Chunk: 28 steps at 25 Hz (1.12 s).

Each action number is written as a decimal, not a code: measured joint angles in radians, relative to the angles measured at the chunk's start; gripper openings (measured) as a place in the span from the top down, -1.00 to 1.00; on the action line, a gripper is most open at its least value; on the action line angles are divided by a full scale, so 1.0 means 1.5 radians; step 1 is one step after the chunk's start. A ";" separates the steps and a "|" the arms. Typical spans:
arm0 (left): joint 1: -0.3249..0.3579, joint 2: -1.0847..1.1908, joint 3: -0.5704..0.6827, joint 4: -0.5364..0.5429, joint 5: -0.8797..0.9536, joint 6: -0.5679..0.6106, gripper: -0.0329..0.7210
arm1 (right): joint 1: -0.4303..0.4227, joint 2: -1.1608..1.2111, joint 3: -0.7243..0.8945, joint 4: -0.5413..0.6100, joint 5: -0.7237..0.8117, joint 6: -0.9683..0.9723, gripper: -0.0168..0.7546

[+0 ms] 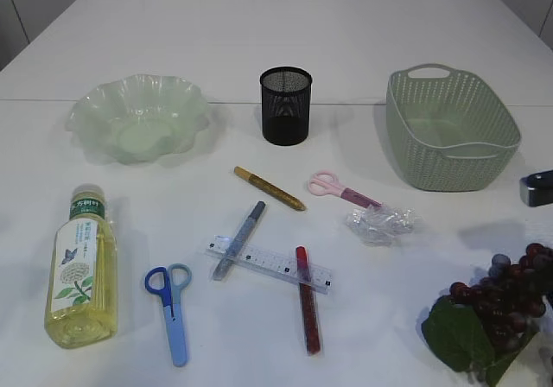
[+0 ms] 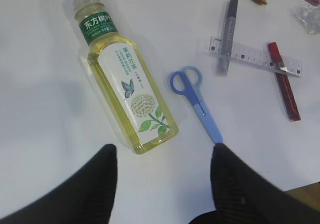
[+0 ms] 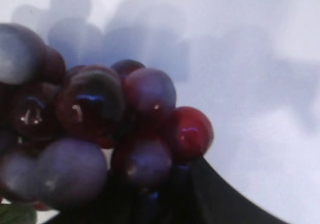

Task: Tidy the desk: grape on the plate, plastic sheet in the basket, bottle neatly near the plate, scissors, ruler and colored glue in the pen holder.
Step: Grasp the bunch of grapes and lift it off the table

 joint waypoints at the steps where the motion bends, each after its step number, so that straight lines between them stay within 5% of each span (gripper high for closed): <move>1: 0.000 0.000 0.000 0.000 0.000 0.000 -0.24 | 0.000 -0.016 0.000 0.005 0.000 0.000 0.49; 15: 0.000 0.000 0.000 0.000 0.000 0.000 -0.24 | 0.030 -0.338 0.005 0.089 0.081 -0.066 0.50; 28: 0.000 0.000 0.000 -0.056 0.000 0.007 -0.24 | 0.036 -0.420 -0.028 0.552 0.190 -0.311 0.51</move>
